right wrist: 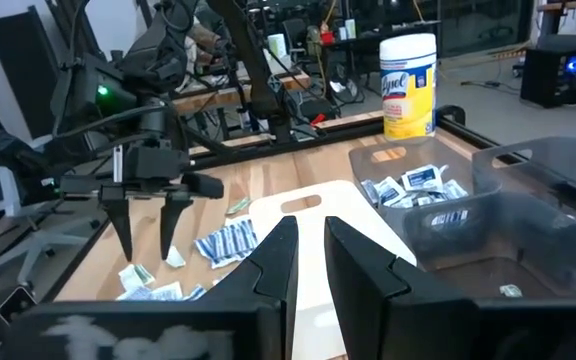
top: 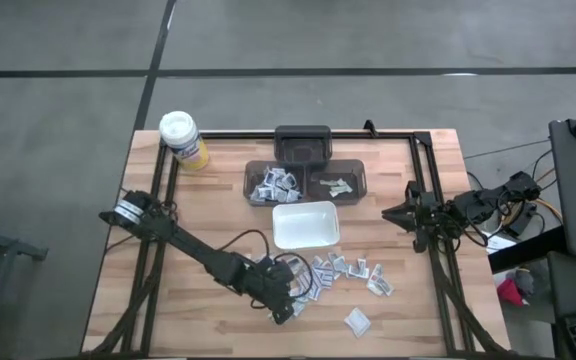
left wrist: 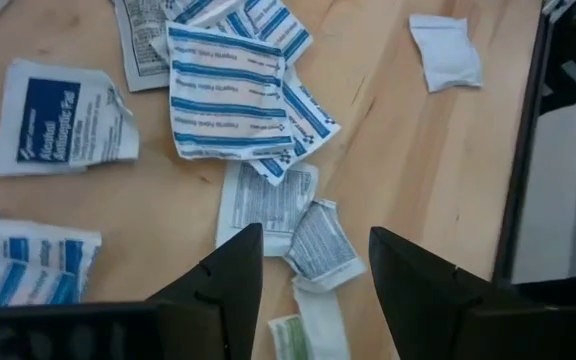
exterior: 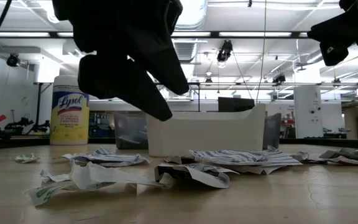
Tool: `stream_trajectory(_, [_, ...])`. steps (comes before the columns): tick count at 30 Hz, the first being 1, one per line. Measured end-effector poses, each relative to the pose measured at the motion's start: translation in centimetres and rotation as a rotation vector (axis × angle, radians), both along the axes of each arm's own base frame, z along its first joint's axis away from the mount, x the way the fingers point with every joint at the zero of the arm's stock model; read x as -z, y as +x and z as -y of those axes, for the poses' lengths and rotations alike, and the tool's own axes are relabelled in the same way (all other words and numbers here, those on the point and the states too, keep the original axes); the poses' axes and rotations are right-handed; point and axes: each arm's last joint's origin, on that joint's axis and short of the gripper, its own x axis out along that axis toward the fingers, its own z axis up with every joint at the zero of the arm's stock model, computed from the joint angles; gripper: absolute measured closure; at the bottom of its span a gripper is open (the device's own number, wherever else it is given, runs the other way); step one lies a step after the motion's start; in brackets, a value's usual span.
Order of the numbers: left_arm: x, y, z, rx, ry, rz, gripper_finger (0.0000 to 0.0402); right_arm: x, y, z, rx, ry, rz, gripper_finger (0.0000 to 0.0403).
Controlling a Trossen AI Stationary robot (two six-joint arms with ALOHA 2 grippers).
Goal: Pick & Place First Aid Supplies
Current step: Put the alcohol pad into the bottom left black bin
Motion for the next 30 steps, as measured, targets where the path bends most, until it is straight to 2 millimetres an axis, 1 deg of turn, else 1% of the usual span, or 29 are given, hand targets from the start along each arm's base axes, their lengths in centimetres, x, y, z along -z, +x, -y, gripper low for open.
stream_trajectory(5, [0.5,-0.1,-0.1,0.027,0.043,-0.028,0.0225,0.0,0.0,0.0,0.0,0.005,0.0,0.0351])
stream_trajectory(8, [0.9,-0.2,-0.9,-0.02,0.049,-0.088,0.0225,0.0,0.0,0.0,0.001,0.013,0.001,0.0351])
stream_trajectory(12, [0.9,0.1,-1.8,-0.101,0.006,-0.113,0.0225,0.0,0.0,0.0,0.001,0.015,0.001,0.0351])
stream_trajectory(17, [0.9,0.2,-2.1,-0.173,-0.05,-0.123,0.0225,0.0,0.0,0.0,0.001,0.016,0.001,0.0351])
stream_trajectory(25, [0.9,0.2,-2.1,-0.201,-0.074,-0.127,0.0225,0.0,0.0,0.0,0.001,0.016,0.001,0.0351])
stream_trajectory(27, [0.8,0.2,-2.1,-0.195,-0.065,-0.131,0.0225,0.0,0.0,0.0,0.001,0.016,0.001,0.0351])
stream_trajectory(30, [-0.3,0.7,-1.8,-0.176,-0.049,-0.13,0.0229,0.0,0.0,0.0,0.001,0.016,0.001,0.0351])
